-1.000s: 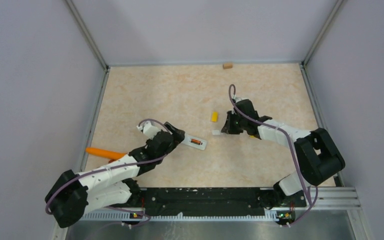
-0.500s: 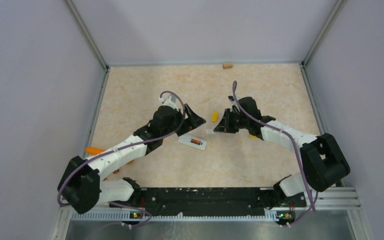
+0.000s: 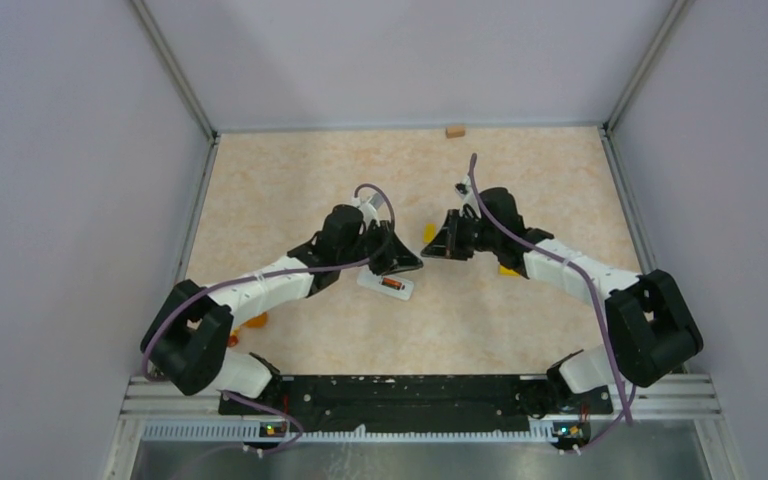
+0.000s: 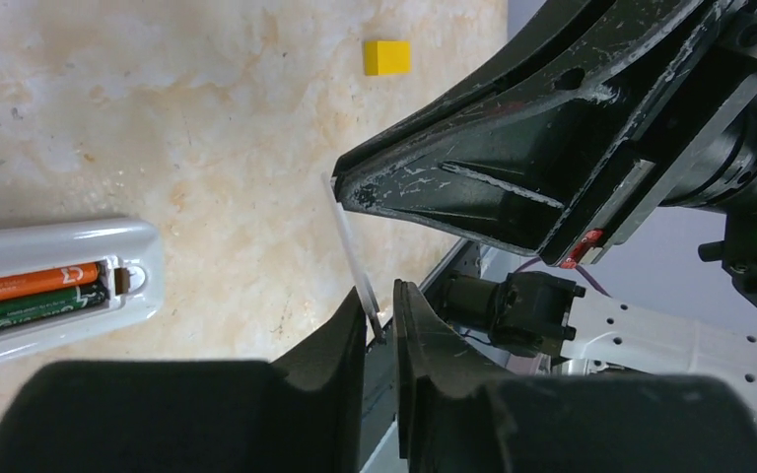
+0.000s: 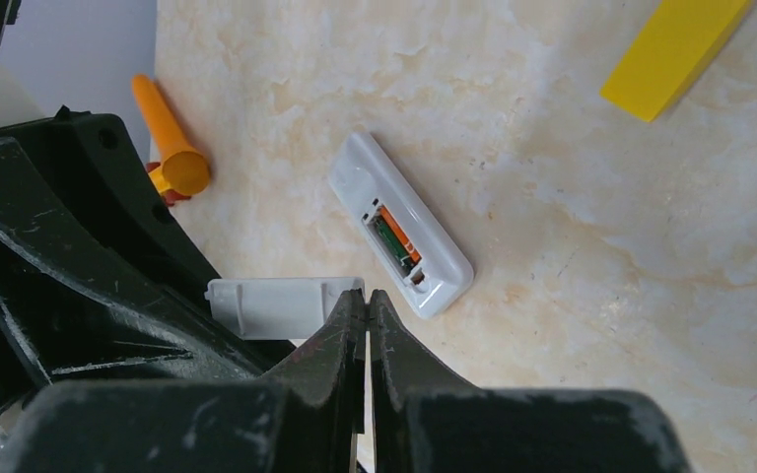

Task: Load the batteries into the remote control
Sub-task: Place the remote control at the center of the board.

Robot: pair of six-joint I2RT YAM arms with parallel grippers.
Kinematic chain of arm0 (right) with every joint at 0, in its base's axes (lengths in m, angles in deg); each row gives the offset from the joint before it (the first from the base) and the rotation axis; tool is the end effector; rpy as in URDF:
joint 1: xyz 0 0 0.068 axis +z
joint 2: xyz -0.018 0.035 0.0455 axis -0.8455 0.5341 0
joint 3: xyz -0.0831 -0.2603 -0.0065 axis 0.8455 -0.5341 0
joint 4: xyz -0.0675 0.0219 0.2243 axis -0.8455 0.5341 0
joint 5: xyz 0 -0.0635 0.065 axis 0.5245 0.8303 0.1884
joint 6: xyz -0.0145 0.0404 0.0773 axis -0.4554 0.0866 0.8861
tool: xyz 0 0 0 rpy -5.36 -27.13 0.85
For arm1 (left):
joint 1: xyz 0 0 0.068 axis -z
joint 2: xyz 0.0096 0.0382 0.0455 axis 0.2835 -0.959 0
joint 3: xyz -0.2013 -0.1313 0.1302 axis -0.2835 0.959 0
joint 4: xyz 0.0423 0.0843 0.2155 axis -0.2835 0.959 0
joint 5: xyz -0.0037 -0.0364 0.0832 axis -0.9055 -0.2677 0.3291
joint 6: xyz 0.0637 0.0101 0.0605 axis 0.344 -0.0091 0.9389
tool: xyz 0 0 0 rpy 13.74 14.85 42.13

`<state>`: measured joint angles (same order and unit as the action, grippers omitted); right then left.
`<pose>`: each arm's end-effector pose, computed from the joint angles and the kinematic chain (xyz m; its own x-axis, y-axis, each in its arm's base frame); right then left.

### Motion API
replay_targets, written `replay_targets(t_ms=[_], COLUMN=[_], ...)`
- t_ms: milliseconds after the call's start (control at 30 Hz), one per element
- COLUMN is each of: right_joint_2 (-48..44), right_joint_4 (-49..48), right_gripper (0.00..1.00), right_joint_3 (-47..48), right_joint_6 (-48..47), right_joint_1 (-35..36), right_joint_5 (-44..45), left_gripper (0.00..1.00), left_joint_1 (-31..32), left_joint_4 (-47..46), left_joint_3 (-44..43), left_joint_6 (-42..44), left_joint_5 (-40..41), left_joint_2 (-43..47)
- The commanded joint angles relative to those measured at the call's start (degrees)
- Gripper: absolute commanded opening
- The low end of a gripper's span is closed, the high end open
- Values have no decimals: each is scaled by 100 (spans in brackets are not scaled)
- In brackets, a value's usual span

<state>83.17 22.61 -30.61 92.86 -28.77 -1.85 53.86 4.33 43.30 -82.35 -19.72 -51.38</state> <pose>0.2550 0.1823 0.2173 -0.8628 0.1357 -0.4869 -0.2964 0.6445 0.7048 0.2296 -0.2185 0.2244 -0.9199 -0.2520 -0.3004 0.1413 0.5015 -0.8535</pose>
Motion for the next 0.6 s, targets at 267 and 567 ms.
replay_targets(t_ms=[267, 567], right_joint_2=[-288, -386], right_joint_4=[-219, 30], right_gripper=[0, 9], right_joint_3=[259, 364], right_joint_6=[-57, -62], right_joint_1=[-39, -37], right_joint_5=[-88, -148], left_gripper=[44, 0], left_joint_1=[-181, -220], left_joint_4=[-402, -313], left_joint_3=[-161, -359], left_joint_6=[8, 513], left_joint_5=[-14, -148], left_joint_2=[11, -101])
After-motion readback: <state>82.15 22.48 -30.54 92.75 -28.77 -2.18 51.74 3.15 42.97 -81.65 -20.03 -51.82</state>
